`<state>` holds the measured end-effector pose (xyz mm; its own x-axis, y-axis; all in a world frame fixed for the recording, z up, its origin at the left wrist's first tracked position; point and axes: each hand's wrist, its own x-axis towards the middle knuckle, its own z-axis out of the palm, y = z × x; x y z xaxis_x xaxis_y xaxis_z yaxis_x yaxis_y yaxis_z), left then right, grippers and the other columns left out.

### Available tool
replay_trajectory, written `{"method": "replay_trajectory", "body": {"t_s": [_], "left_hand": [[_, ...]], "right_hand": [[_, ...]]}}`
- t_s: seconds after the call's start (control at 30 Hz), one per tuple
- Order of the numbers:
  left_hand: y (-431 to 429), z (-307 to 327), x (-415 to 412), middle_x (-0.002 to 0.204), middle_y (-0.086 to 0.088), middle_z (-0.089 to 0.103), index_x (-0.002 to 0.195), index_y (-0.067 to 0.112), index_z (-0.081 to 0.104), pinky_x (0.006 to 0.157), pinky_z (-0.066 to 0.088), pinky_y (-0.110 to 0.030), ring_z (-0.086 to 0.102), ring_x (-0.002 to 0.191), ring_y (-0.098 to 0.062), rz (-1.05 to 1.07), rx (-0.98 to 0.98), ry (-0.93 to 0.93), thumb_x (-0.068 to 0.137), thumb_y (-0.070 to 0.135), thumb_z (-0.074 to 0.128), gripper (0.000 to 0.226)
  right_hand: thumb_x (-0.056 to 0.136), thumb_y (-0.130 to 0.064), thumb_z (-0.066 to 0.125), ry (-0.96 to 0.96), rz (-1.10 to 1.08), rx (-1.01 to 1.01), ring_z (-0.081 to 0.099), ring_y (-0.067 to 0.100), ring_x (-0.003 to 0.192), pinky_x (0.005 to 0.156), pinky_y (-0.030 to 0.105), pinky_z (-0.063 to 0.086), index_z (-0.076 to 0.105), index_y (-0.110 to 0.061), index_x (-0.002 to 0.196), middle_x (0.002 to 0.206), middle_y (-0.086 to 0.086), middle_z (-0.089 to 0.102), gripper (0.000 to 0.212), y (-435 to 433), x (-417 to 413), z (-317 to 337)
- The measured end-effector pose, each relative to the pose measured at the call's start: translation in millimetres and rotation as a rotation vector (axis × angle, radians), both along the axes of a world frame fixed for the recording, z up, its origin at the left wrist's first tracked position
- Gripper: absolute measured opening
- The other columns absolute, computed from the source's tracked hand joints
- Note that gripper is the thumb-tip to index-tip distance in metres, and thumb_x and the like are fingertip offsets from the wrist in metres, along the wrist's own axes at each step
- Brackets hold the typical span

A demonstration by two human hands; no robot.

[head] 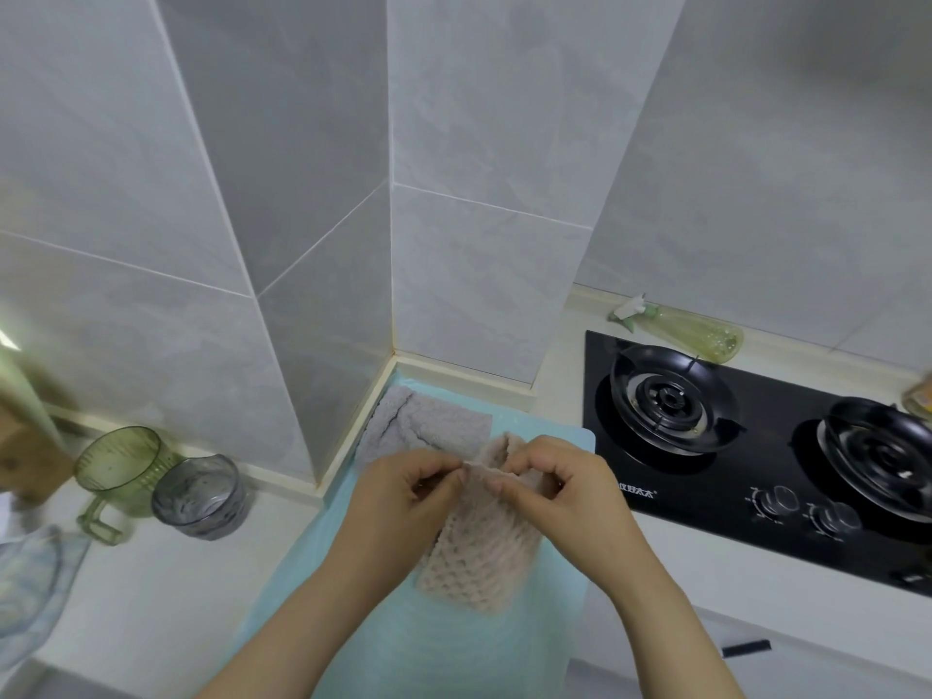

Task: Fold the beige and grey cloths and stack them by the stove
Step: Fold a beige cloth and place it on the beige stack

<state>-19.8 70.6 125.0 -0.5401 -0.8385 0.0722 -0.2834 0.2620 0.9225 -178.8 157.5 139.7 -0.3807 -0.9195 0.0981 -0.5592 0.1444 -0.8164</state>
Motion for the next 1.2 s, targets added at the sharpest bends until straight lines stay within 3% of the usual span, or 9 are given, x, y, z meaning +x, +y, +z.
{"method": "replay_trajectory", "body": {"t_s": [0.2,0.27,0.4,0.5,0.63,0.77,0.87,1.07,1.2], "left_hand": [[-9.6,0.1,5.3,0.064,-0.008,0.059,0.069,0.011,0.065,0.053,0.036,-0.022,0.052,0.063,-0.020,0.014,-0.116,-0.050,0.088,0.020,0.059,0.022],[-14.9,1.2,8.9,0.065,-0.010,0.060,0.070,0.008,0.064,0.055,0.039,-0.028,0.053,0.063,-0.020,0.043,-0.140,-0.038,0.084,0.027,0.054,0.026],[-25.0,6.1,14.7,0.062,-0.010,0.056,0.066,0.007,0.062,0.051,0.033,-0.018,0.045,0.053,-0.011,0.099,-0.147,-0.028,0.088,0.015,0.059,0.023],[-28.6,5.9,15.9,0.062,-0.008,0.057,0.065,0.010,0.061,0.051,0.032,-0.016,0.045,0.054,-0.007,0.112,-0.154,-0.048,0.089,0.012,0.058,0.024],[-33.0,1.0,17.6,0.064,-0.006,0.061,0.068,0.017,0.064,0.053,0.037,-0.018,0.052,0.057,-0.013,0.140,-0.169,-0.051,0.090,0.014,0.057,0.023],[-35.8,0.4,19.6,0.070,-0.004,0.067,0.076,0.019,0.069,0.067,0.049,-0.036,0.064,0.070,-0.021,0.194,-0.206,-0.044,0.089,0.014,0.060,0.017],[-36.7,4.5,21.6,0.071,0.007,0.068,0.077,0.022,0.071,0.063,0.044,-0.019,0.061,0.070,-0.011,0.207,-0.239,-0.038,0.087,0.011,0.063,0.017],[-39.8,11.8,23.7,0.070,0.012,0.064,0.080,0.018,0.072,0.062,0.039,-0.009,0.057,0.077,-0.006,0.138,-0.361,-0.074,0.086,0.008,0.064,0.015],[-45.3,16.2,26.6,0.069,0.008,0.062,0.080,0.017,0.071,0.062,0.038,-0.011,0.055,0.074,-0.010,0.086,-0.413,-0.095,0.087,0.019,0.058,0.015]], "right_hand": [[0.074,-0.040,0.078,0.148,0.033,0.108,0.052,0.004,0.060,0.056,0.016,0.038,0.063,-0.023,0.065,0.079,-0.020,0.066,0.023,4.1,-10.4,6.8],[0.074,-0.043,0.077,0.198,0.022,0.158,0.049,0.002,0.053,0.051,0.013,0.034,0.061,-0.024,0.063,0.071,-0.020,0.064,0.027,7.7,-14.1,9.5],[0.078,-0.045,0.073,0.290,-0.004,0.248,0.048,0.002,0.053,0.050,0.015,0.031,0.057,-0.033,0.064,0.059,-0.030,0.056,0.024,12.8,-20.7,13.5],[0.081,-0.039,0.070,0.328,-0.004,0.182,0.058,0.003,0.070,0.062,0.018,0.043,0.062,-0.037,0.071,0.076,-0.022,0.065,0.013,11.8,-21.9,12.0],[0.082,-0.026,0.074,0.342,-0.029,0.052,0.059,0.007,0.081,0.063,0.013,0.039,0.063,-0.038,0.073,0.080,-0.017,0.061,0.018,10.2,-22.3,8.8],[0.082,-0.022,0.074,0.360,-0.120,0.027,0.058,0.006,0.076,0.066,0.016,0.044,0.068,-0.032,0.084,0.076,-0.014,0.058,0.012,8.1,-25.5,6.8],[0.082,-0.020,0.075,0.308,-0.118,0.080,0.058,0.006,0.073,0.072,0.023,0.050,0.068,-0.031,0.092,0.073,-0.011,0.059,0.016,8.4,-29.0,5.7],[0.083,-0.026,0.072,0.318,-0.057,0.094,0.051,-0.002,0.093,0.075,0.018,0.049,0.060,-0.036,0.116,0.101,-0.023,0.051,0.037,1.7,-21.9,1.4],[0.086,-0.030,0.070,0.311,0.009,0.093,0.045,-0.002,0.112,0.094,0.019,0.044,0.047,-0.036,0.133,0.129,-0.024,0.043,0.052,-12.4,-18.5,8.6]]}}
